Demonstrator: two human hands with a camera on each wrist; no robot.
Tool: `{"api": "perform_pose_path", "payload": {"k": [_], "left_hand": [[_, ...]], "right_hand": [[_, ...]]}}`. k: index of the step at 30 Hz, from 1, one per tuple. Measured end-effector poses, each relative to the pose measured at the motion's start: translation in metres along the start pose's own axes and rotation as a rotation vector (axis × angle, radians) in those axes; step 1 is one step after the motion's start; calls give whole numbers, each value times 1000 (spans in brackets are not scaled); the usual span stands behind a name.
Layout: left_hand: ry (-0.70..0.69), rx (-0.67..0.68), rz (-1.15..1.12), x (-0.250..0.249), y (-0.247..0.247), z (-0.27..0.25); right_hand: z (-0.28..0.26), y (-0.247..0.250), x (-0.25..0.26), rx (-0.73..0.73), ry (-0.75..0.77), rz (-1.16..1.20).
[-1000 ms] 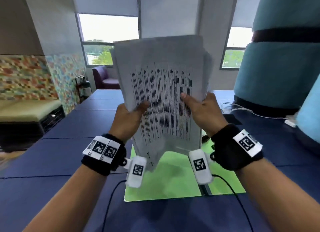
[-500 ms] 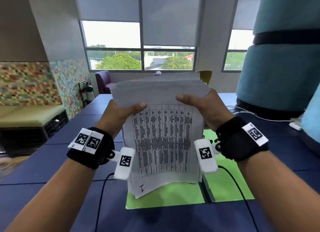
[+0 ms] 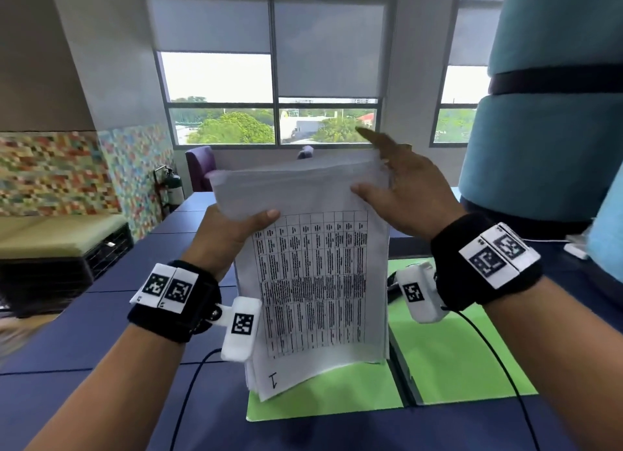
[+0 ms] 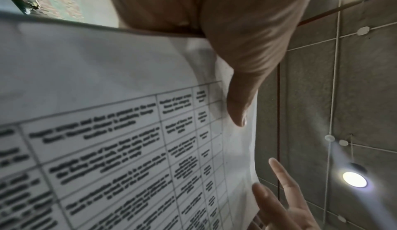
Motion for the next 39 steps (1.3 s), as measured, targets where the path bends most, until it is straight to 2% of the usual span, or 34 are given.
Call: {"api": "perform_pose_path", "payload": {"k": [3,8,12,17,19,23,25,28,31,33,35,37,39], "left_hand": [[-22,5,-5,0,0,0],[-32,-8,-6,3,4,2],[-35,18,-10,5,5,3],[-27,17,-3,3,3,1],[-35,29,22,3,1,2],[-46,-1,104,8,-1,2],[-86,-13,149,8,-5,2],[-176,31,226,2,-23,1],[-291,84,339,-9,-46,-2],[-331,-13,384,-13,-35,-2],[-322,-161,478,-9,-2,-3],[-215,-310,516,5,37,-12],[-94,-404,385,22,66,-21]], "right_hand": [[3,5,3,-53,8,99],[17,9,7,-62,21,262],[20,10,10,-21,40,258],[14,10,2,61,-33,224],[14,13,3,70,-27,138],[6,-6,13,355,88,-197],[1,-14,18,408,117,-273],[3,-21,35,445,169,-315],[8,-29,45,563,161,-194],[11,-24,36,584,99,-97],[13,-7,19,523,7,10],[11,11,-6,431,-128,150],[4,20,-29,339,-223,306]]}}
Point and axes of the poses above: each hand's wrist, its own z-axis towards the middle knuckle, its own y-axis out of the back of the hand, x = y × z, the point moved 5 cm from there along z, towards the middle knuckle, and after that the axes turned 11 degrees about -z, right-handed, at the moved point
